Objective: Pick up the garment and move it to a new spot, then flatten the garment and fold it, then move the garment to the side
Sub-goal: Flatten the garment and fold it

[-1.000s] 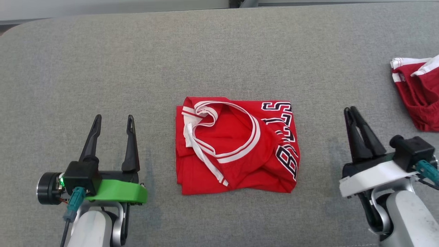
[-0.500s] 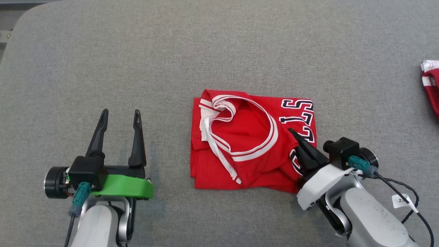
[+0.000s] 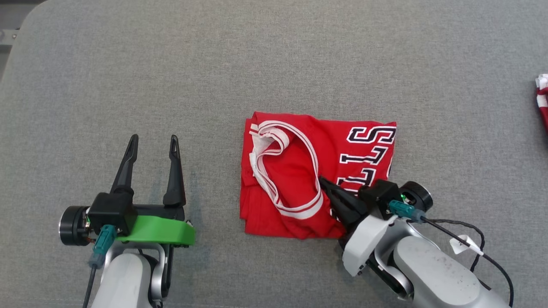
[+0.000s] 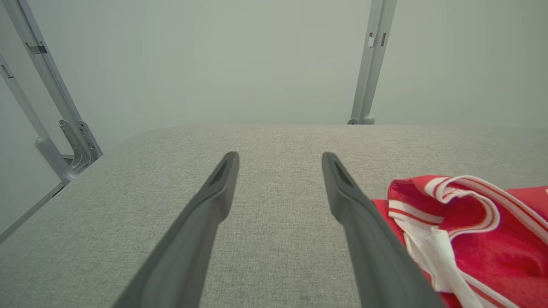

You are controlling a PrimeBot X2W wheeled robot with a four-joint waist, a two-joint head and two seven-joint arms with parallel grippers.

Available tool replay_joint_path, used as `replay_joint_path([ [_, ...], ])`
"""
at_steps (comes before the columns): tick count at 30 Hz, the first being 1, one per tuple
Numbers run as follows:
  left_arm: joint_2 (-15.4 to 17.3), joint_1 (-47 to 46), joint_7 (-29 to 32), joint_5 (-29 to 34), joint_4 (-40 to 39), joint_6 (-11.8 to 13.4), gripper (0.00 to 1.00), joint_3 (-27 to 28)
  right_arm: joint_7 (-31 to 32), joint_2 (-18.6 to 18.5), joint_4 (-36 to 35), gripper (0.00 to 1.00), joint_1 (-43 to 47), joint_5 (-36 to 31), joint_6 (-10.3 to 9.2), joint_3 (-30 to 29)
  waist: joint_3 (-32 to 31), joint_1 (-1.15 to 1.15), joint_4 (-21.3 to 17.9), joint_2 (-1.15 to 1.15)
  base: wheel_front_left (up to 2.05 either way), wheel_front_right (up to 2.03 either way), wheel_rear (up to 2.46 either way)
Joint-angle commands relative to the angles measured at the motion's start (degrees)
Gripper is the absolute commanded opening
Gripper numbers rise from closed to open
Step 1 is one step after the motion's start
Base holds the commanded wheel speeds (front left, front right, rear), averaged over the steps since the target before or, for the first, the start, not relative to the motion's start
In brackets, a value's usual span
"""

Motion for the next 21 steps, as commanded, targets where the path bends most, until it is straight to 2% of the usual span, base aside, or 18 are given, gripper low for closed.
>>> replay_joint_path([
  [1,-0.1,-0.9,-0.4,-0.3,0.2,-0.2,1.00,0.0,0.1,0.2,0.4,0.00,-0.9,0.6,-0.01,1.3,0.0,0.00,0.2,0.00,0.00,0.00,0.00],
  [5,-0.3,-0.9,-0.4,-0.4,0.1,-0.3,1.00,0.1,-0.6,0.4,1.0,0.00,-1.8,1.8,-0.01,4.2,0.2,0.00,0.6,0.00,0.00,0.00,0.00],
  [8,-0.4,-0.6,-0.4,-0.3,-0.1,-0.2,1.00,0.4,-1.5,0.5,1.8,0.00,-2.3,2.5,-0.01,4.1,0.2,0.00,0.5,0.00,0.00,0.00,0.00],
  [16,-0.4,0.4,-0.4,0.1,-0.4,0.0,1.00,1.0,-3.7,-0.5,2.3,0.00,0.7,2.9,-0.02,-6.1,-0.7,0.00,-0.5,0.00,0.00,0.00,0.00],
  [17,-0.3,0.5,-0.4,0.2,-0.4,0.0,1.00,1.1,-3.8,-0.6,1.9,0.06,1.3,2.6,-0.01,-7.6,-0.9,0.00,-0.8,0.00,0.00,0.00,0.00],
  [18,-0.3,0.7,-0.4,0.2,-0.4,-0.1,1.00,1.2,-3.9,-0.5,1.4,0.20,2.0,2.4,-0.01,-9.3,-1.0,0.00,-1.1,0.00,0.00,0.00,0.00],
  [19,-0.2,0.8,-0.4,0.3,-0.5,-0.1,1.00,1.3,-4.1,-0.5,0.9,0.43,2.6,2.2,-0.02,-11.1,-1.2,0.00,-1.4,0.00,0.00,0.00,0.00],
  [20,-0.2,0.8,-0.4,0.4,-0.5,0.0,1.00,1.3,-4.1,-0.4,0.1,0.75,3.3,2.1,-0.02,-12.9,-1.3,0.00,-1.6,0.00,0.00,0.00,0.00],
  [21,-0.2,0.9,-0.4,0.4,-0.5,0.0,1.00,1.4,-4.2,-0.1,-0.8,1.00,4.0,2.0,-0.02,-14.7,-1.5,0.00,-1.9,0.00,0.00,0.00,0.00],
])
